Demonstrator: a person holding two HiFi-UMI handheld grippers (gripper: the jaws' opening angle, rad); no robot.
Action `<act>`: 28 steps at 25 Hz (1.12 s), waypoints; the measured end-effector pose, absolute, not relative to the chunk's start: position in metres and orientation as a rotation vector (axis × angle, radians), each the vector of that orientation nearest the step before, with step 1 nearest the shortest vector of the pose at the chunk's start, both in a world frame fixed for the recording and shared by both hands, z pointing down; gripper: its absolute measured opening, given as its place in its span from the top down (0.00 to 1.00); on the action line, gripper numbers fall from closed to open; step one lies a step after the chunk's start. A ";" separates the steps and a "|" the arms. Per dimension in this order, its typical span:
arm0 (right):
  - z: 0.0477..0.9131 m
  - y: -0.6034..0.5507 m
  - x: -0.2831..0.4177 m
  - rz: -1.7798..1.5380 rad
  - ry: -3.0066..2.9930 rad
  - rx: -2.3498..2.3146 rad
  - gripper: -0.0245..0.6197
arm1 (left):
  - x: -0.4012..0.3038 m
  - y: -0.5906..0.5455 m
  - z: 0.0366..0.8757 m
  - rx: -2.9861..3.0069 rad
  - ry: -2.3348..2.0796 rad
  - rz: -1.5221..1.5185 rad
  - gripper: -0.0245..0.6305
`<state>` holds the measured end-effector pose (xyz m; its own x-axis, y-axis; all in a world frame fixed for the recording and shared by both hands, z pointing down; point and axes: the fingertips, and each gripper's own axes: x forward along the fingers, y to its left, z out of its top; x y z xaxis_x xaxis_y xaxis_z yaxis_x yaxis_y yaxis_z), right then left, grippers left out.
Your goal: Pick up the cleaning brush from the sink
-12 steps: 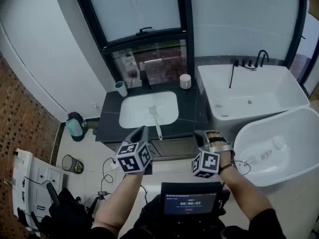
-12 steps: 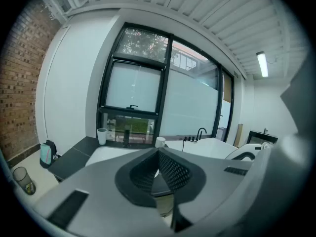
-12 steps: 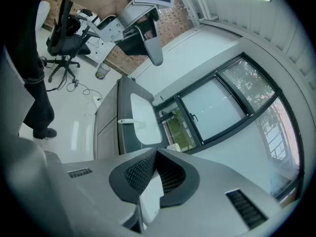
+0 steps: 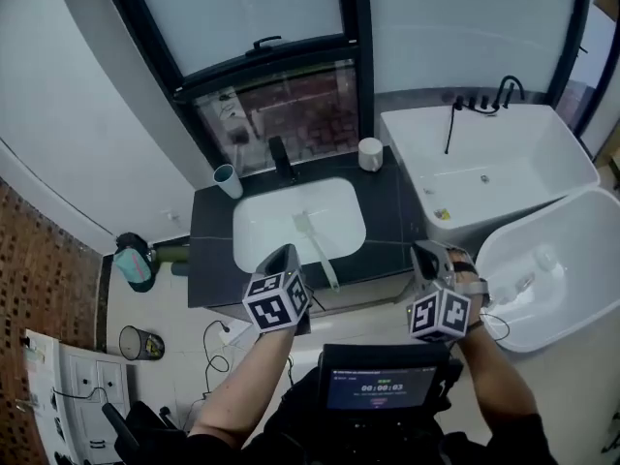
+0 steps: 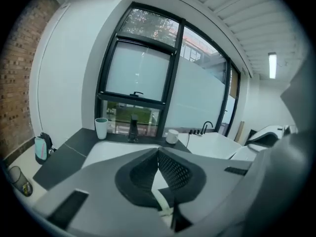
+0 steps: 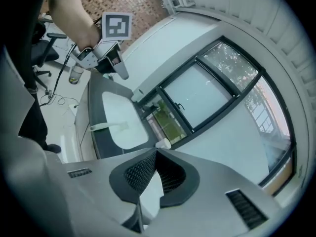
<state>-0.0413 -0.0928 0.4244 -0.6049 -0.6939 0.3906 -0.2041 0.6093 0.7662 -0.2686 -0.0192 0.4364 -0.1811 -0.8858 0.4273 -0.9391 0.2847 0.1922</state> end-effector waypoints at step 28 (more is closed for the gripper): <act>0.480 -0.424 -0.201 -0.273 -2.348 0.790 0.98 | -0.420 -0.302 0.705 1.031 -1.737 0.525 0.70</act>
